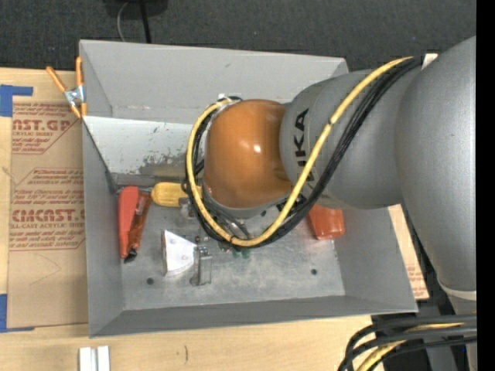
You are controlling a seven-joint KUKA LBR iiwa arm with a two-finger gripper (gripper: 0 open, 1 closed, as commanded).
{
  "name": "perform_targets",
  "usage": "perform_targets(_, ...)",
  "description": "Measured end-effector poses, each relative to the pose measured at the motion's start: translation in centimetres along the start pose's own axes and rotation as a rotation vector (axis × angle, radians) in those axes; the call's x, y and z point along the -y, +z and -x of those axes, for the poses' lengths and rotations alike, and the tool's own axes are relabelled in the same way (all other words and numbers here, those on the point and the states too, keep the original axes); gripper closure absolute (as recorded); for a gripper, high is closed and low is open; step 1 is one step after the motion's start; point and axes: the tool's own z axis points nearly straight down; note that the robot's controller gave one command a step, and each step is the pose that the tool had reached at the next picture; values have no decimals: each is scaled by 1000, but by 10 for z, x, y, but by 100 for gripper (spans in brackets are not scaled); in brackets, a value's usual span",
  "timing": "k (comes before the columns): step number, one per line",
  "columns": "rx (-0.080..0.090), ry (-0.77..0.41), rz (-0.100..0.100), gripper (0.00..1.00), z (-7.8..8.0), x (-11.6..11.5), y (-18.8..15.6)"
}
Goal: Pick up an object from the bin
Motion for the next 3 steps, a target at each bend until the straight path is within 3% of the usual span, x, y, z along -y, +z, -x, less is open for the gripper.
perform_targets(1, -4, -316, 0, 0, 11, 6, 21)
perform_targets(2, 2, -638, 1, 0, 35, 1, 33)
perform_targets(3, 3, -697, 2, 0, 42, 6, 86)
